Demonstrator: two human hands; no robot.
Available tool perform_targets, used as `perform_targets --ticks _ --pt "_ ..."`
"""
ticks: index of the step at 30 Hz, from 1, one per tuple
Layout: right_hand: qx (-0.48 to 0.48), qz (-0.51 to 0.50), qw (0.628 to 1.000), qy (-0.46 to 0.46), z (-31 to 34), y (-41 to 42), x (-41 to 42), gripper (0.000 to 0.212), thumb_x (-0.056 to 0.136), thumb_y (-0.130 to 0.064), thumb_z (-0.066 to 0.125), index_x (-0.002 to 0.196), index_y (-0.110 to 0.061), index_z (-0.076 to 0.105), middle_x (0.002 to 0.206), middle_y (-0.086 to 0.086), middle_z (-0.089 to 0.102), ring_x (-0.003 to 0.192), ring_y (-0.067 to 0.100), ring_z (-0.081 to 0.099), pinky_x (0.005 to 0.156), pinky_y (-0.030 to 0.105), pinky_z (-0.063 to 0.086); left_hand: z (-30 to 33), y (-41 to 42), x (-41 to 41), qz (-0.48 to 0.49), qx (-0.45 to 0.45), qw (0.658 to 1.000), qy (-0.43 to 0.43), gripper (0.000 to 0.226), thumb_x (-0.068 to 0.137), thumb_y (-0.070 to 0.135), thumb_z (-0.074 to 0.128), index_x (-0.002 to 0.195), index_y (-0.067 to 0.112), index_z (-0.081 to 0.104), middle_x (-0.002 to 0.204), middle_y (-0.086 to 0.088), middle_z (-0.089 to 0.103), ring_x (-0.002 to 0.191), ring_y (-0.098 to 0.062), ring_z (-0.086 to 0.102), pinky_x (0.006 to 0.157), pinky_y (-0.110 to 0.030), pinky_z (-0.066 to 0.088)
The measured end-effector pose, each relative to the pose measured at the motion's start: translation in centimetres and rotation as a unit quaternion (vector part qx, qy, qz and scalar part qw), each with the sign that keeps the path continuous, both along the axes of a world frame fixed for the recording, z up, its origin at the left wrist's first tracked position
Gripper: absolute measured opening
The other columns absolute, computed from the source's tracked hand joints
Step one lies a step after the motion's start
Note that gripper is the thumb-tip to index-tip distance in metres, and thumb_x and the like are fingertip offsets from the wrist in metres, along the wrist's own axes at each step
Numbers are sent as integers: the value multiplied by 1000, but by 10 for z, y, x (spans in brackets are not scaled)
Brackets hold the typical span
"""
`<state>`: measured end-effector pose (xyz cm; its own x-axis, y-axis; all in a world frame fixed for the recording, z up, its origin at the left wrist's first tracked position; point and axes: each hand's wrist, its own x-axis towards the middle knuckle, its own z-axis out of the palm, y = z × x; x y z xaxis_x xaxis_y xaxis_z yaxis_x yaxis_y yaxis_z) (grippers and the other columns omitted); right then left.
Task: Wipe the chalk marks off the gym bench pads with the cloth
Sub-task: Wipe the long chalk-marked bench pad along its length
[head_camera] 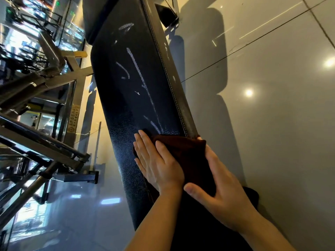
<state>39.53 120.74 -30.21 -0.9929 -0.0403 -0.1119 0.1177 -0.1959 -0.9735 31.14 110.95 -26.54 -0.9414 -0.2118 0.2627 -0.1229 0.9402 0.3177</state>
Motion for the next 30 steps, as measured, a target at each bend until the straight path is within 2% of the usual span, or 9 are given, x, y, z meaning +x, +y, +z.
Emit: perform_targets --ticks 3,6,9,12,15,18,23,27,30 --pt "-9 -18 1000 -8 8 -3 -5 81 66 -95 29 132 -68 -10 150 -42 4 138 -19 4 116 22 18 -3 -4 -1 3 -22 1000 -17 59 84 59 -1 141 44 -6 161 12 5 148 -7 1 121 -38 1" --pt "19 -51 998 20 21 3 -47 85 79 -81 30 150 -47 -3 158 -28 6 143 -10 4 117 25 15 -4 -6 -2 3 -29 999 -37 52 97 50 12 144 42 -9 161 13 -1 148 -5 -3 121 -38 -2" --pt "42 -52 997 34 29 12 -74 82 86 -68 32 154 -37 -2 160 -23 3 143 -8 2 119 27 14 -3 -7 -4 8 -21 999 -35 59 92 49 9 148 39 -5 161 13 0 147 -5 -4 121 -36 -3" --pt "20 -41 998 45 19 6 -49 78 85 -72 35 149 -50 -4 157 -31 4 143 -10 5 120 29 18 -2 -6 -3 8 -27 998 -47 56 90 52 5 142 42 -13 162 12 -3 147 -5 -5 119 -35 -6" --pt "19 -29 999 38 5 -4 -14 72 85 -73 39 137 -65 -10 150 -44 -1 139 -18 1 115 21 16 -1 -4 0 -3 -26 999 -38 61 80 59 -6 138 45 -11 161 12 -4 148 -6 -5 119 -34 -7" --pt "43 -38 998 35 4 -8 -3 66 85 -73 36 133 -69 -8 147 -47 0 139 -19 0 107 9 11 0 -4 1 0 -20 999 -37 62 76 60 -7 136 45 -13 161 11 -5 148 -6 -6 119 -34 -8" --pt "89 -101 990 31 6 -13 2 63 88 -70 29 145 -48 15 152 -29 22 139 -17 14 103 -2 13 -1 -6 6 -17 -30 999 -42 68 78 59 -6 141 36 -16 162 7 -7 148 -7 -6 117 -29 -9" --pt "116 -154 981 25 0 -18 17 57 94 -59 33 145 -34 38 140 -19 49 130 -11 38 98 -3 24 -7 -10 26 -45 -34 997 -44 64 82 59 -3 140 34 -16 162 5 -3 148 -8 -3 120 -30 -6" --pt "126 -179 976 11 -5 -26 35 56 94 -55 36 142 -29 46 130 -17 58 121 -8 47 95 -1 33 -11 -15 41 -71 -42 996 -37 63 85 57 -1 141 33 -14 162 3 0 148 -8 -2 117 -25 -9"
